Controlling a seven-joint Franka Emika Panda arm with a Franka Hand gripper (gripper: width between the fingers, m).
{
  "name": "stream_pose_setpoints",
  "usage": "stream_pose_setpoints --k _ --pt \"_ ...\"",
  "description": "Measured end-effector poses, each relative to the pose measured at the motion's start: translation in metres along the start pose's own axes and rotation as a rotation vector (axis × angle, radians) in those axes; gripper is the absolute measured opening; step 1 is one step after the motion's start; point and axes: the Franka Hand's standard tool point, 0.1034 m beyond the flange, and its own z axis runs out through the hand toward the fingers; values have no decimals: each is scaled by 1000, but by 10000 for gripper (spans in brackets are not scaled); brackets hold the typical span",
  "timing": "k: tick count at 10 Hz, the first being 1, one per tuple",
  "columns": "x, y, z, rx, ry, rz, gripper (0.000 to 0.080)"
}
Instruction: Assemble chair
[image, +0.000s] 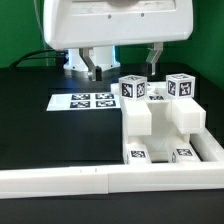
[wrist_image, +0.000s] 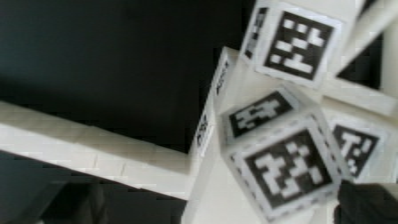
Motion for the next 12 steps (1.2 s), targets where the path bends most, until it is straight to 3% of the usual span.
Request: stream_pose_setpoints --k 3,10,12 --pt "2 -17 0 -5 9 -39 649" --pt "3 -17 -1 -4 9 -37 649" --pt "6 -25 -6 -2 16 -50 649"
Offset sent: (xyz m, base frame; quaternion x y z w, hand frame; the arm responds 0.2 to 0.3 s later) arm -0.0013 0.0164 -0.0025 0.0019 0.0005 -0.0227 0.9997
